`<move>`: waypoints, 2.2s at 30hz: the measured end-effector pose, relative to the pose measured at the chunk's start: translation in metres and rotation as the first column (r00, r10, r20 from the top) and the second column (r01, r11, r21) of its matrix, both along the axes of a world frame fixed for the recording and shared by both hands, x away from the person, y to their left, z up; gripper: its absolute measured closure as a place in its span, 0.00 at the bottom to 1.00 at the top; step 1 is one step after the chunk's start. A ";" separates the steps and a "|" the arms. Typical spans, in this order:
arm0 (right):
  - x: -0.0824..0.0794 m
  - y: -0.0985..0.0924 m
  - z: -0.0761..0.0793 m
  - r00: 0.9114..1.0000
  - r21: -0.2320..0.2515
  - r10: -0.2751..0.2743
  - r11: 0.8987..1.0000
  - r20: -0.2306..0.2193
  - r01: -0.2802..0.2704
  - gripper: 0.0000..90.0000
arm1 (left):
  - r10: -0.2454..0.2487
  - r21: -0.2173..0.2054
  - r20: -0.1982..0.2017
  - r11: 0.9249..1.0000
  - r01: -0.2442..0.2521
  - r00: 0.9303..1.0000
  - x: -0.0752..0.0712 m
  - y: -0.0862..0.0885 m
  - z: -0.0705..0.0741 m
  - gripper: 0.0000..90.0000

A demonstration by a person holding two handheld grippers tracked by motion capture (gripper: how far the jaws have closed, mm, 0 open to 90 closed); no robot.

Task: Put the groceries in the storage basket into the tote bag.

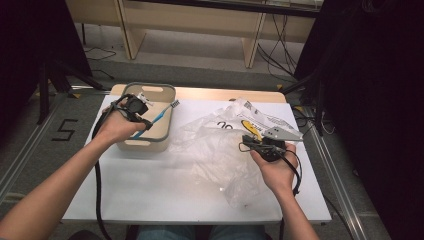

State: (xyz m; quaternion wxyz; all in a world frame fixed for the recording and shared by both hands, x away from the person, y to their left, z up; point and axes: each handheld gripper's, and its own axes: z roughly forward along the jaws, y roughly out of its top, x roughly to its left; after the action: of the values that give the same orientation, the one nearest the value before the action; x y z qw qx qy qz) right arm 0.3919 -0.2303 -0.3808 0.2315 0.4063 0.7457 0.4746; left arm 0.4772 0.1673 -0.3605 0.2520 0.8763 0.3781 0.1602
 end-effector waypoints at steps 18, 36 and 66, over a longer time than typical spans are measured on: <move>0.000 0.001 -0.001 1.000 -0.006 0.002 1.000 -0.001 -0.002 1.00 | -0.049 -0.026 -0.012 0.998 0.048 0.999 -0.022 -0.004 -0.005 0.92; 0.000 0.002 -0.001 1.000 -0.006 0.000 1.000 -0.003 0.000 1.00 | -0.122 -0.038 0.007 0.992 0.122 0.992 -0.046 -0.017 -0.003 0.92; 0.001 0.001 -0.002 1.000 0.000 0.000 1.000 -0.001 0.000 1.00 | -0.222 -0.043 0.002 0.974 0.221 0.975 -0.070 -0.042 -0.012 0.92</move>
State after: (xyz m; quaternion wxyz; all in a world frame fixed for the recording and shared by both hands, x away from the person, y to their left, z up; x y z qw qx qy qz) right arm 0.3924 -0.2291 -0.3827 0.2311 0.4068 0.7458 0.4743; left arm 0.4075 0.1258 -0.3726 0.2865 0.9076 0.2816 0.1220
